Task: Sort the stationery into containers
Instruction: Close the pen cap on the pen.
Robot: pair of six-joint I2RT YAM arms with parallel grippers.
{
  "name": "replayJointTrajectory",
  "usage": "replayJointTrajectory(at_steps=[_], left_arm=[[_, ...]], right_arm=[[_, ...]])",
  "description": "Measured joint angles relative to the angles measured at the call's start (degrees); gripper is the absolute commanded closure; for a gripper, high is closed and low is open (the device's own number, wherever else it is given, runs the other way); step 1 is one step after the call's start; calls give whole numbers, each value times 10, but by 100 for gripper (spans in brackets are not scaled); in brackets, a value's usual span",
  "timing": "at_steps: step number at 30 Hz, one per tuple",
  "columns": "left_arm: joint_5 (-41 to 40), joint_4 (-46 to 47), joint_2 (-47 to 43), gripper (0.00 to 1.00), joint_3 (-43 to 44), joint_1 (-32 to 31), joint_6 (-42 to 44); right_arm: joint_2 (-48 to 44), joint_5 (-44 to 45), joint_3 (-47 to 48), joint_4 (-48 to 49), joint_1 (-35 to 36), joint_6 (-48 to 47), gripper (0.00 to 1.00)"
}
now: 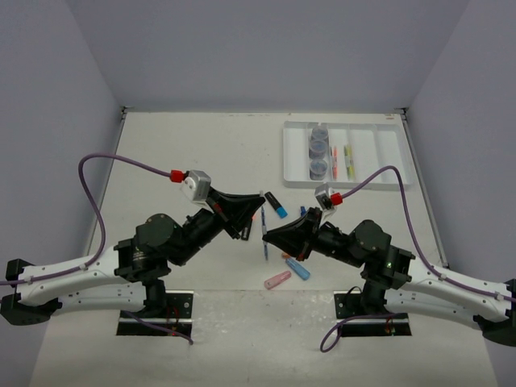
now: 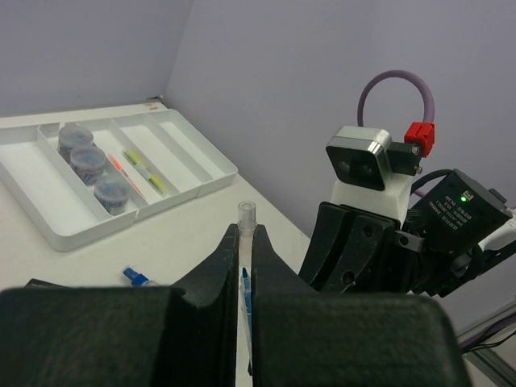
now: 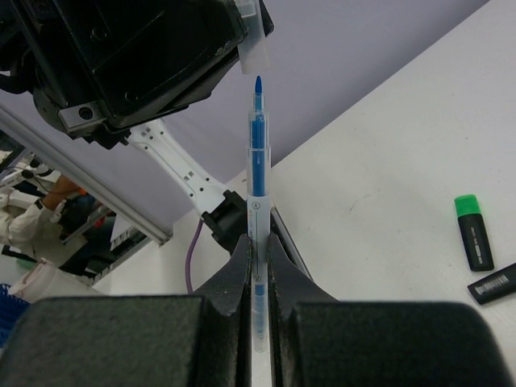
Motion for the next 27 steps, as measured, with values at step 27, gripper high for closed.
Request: replayJointTrajectory(at_steps=[27], left_arm=[[11, -56, 31, 100, 31, 4, -70]], right_arm=[[-1, 46, 38, -44, 1, -88, 100]])
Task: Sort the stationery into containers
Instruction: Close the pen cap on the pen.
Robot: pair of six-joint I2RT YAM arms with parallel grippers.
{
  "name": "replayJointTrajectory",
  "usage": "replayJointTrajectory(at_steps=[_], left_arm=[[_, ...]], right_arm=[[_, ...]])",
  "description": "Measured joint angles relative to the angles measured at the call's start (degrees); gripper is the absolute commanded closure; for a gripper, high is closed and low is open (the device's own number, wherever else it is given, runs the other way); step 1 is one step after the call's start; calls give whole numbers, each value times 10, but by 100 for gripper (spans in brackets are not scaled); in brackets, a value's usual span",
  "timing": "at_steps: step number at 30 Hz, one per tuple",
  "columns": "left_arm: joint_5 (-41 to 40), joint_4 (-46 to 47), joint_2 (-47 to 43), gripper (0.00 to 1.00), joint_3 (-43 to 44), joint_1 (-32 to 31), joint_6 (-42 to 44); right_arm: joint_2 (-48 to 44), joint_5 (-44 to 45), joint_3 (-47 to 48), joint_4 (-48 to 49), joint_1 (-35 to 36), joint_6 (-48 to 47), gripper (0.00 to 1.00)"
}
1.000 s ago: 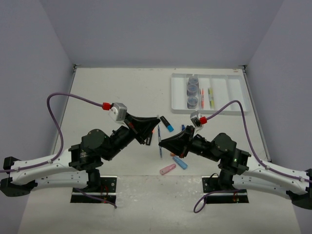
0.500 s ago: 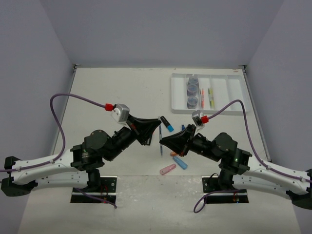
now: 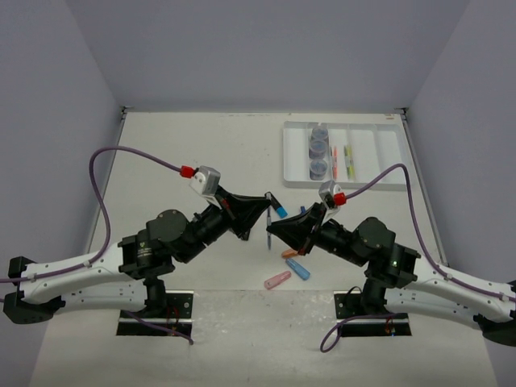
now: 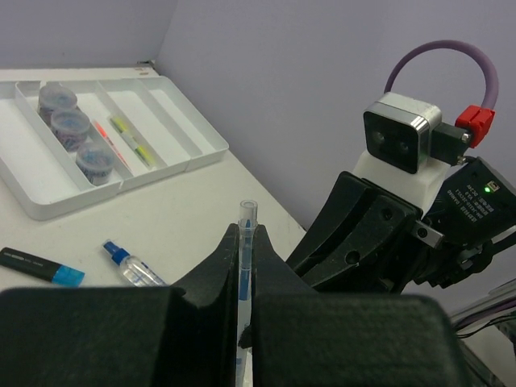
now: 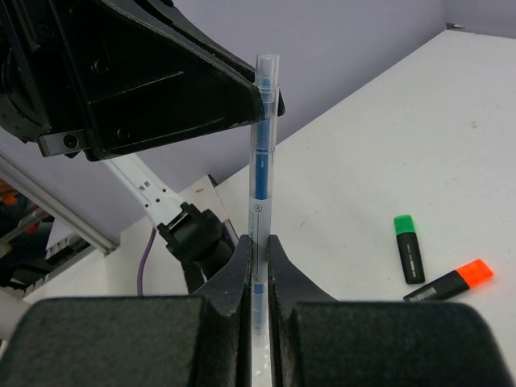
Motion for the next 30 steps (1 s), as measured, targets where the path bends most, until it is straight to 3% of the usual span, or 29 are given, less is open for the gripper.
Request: replayJointTrajectory(at_steps=[3, 7, 9, 14, 15, 18, 20, 21, 22, 24, 27, 30], left_arm=[[2, -17, 2, 100, 15, 1, -10], [3, -21, 1, 81, 22, 2, -16], [0, -23, -1, 77, 23, 3, -21], [2, -60, 3, 74, 21, -1, -24], [3, -63, 2, 75, 19, -1, -24], [5, -63, -3, 96, 13, -1, -23], [7, -62, -8, 100, 9, -1, -19], [8, -62, -10, 100, 8, -1, -18], [9, -62, -12, 100, 6, -1, -18], [16, -60, -18, 100, 1, -1, -17], [41, -43, -30, 100, -16, -1, -5], [83, -6, -55, 100, -45, -1, 26]], right_arm=[[0, 1, 12, -12, 0, -20, 100], [9, 1, 37, -33, 0, -41, 100], [15, 0, 44, -37, 0, -46, 100], [34, -6, 53, -14, 1, -50, 100], [36, -9, 53, -12, 1, -50, 100], [42, -14, 53, -6, 1, -50, 100], [45, -16, 53, -4, 1, -48, 99], [46, -17, 53, -2, 1, -48, 92], [47, -20, 53, -1, 1, -47, 78], [49, -26, 53, 3, 1, -45, 70], [53, -38, 53, 18, 2, -39, 73], [69, -59, 53, 31, 2, -30, 88]])
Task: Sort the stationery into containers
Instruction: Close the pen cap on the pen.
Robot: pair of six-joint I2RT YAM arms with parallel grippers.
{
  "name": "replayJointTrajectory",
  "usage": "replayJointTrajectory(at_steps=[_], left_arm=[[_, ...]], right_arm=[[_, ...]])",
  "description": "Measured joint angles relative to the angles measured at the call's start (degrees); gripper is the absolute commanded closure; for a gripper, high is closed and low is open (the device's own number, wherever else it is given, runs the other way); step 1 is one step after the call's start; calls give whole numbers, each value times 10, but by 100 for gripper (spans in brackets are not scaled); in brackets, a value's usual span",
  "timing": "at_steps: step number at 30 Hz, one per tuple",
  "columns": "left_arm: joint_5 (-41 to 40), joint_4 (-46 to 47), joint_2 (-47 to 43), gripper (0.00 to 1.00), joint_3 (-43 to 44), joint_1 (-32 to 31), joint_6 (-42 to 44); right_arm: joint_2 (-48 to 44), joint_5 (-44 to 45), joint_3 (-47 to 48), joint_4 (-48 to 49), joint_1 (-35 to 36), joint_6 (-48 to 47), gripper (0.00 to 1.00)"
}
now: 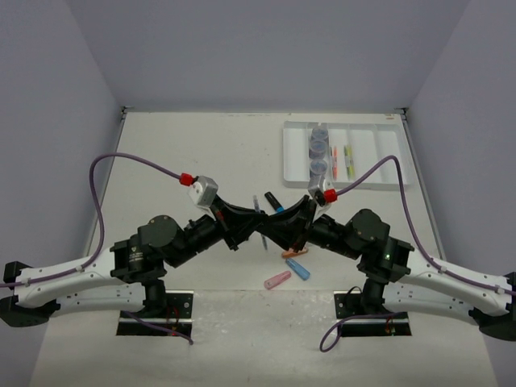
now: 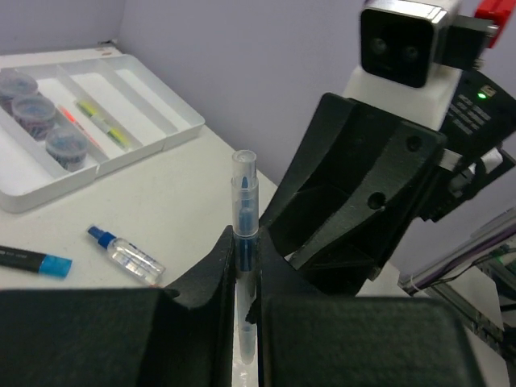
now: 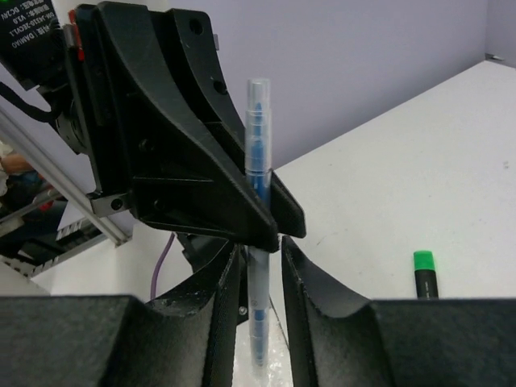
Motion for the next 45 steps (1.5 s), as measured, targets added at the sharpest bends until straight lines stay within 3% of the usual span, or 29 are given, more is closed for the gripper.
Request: replayJointTrajectory(at_steps=[2, 5, 7, 9, 11, 13, 16, 19, 20, 21, 22, 45], left_arm=[[17, 8, -13, 100, -10, 1, 19], [28, 13, -25, 100, -15, 2, 33], [32, 20, -26, 100, -15, 2, 37], [36, 27, -26, 100, -15, 2, 43], [38, 36, -24, 100, -15, 2, 47], [40, 45, -23, 100, -15, 2, 49], [44, 51, -22, 99, -15, 1, 52], [48, 55, -22, 71, -15, 0, 57], [49, 56, -21, 49, -15, 0, 60], [50, 57, -20, 37, -15, 0, 65], [51, 58, -19, 31, -15, 0, 69], [2, 34, 7, 37, 60, 0, 100]], right_arm=[[14, -16, 1, 15, 1, 6, 93], [22, -34, 3, 27, 1, 10, 91], [22, -42, 6, 32, 0, 10, 75], [22, -48, 7, 34, 0, 11, 68], [24, -57, 7, 35, 0, 14, 76], [27, -63, 7, 35, 0, 16, 93], [29, -69, 7, 34, 0, 15, 100], [28, -74, 7, 36, 0, 14, 100], [27, -75, 7, 37, 0, 15, 100], [27, -74, 7, 37, 0, 15, 100], [25, -74, 7, 37, 0, 16, 100], [18, -46, 5, 11, 0, 12, 100]])
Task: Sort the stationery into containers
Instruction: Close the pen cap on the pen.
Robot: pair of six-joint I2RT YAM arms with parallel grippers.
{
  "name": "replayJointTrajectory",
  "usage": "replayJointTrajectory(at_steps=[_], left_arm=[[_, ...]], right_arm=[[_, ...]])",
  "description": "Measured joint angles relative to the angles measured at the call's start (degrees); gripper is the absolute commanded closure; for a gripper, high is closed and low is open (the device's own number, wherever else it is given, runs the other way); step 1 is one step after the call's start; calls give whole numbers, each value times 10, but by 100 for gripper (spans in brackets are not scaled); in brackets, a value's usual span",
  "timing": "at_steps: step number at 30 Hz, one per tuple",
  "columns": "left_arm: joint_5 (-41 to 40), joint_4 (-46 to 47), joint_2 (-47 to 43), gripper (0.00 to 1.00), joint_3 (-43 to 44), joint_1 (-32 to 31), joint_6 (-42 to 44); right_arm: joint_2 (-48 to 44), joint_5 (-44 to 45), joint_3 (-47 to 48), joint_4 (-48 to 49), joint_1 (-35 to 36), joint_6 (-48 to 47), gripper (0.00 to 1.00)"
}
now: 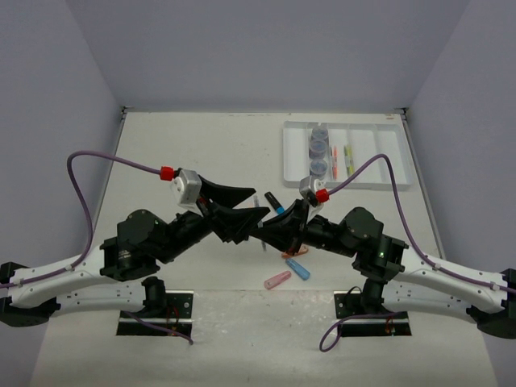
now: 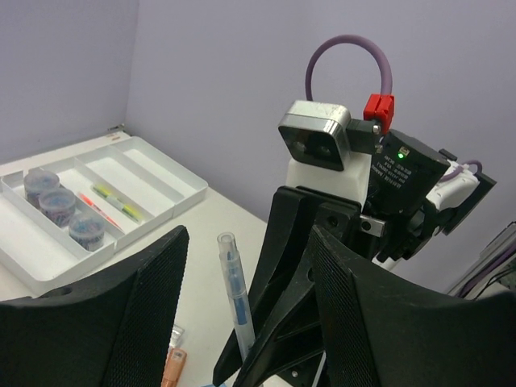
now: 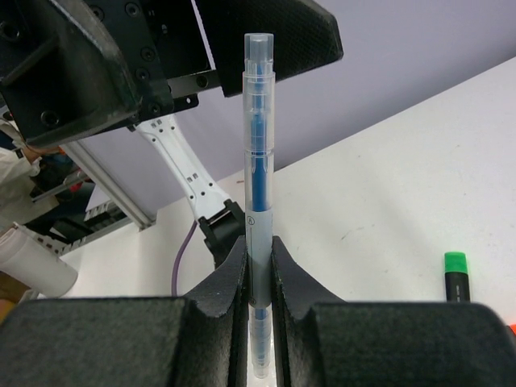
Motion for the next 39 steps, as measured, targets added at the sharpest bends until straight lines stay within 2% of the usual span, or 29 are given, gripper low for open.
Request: replayJointTrajectory(at_steps=[2, 6, 9, 13, 18, 20, 31, 39], left_arm=[[-5, 0, 1, 48, 3, 0, 3], [-11, -2, 3, 59, 7, 0, 8], [-14, -4, 5, 61, 10, 0, 9], [-17, -5, 6, 80, 13, 0, 9], [-13, -5, 7, 88, 13, 0, 7], [-10, -5, 8, 99, 13, 0, 7], [17, 36, 5, 100, -2, 4, -14], [20, 154, -8, 100, -62, 12, -55]], right_arm=[[0, -2, 0, 0, 0, -1, 100], [0, -14, 0, 0, 0, -4, 100], [2, -19, 0, 1, 0, -5, 100], [3, -29, 0, 1, 0, -9, 100], [3, -29, 0, 0, 0, -15, 100], [3, -30, 1, 0, 0, -18, 100], [13, -19, 57, -69, 3, -56, 100], [70, 0, 168, -181, 6, -117, 100]])
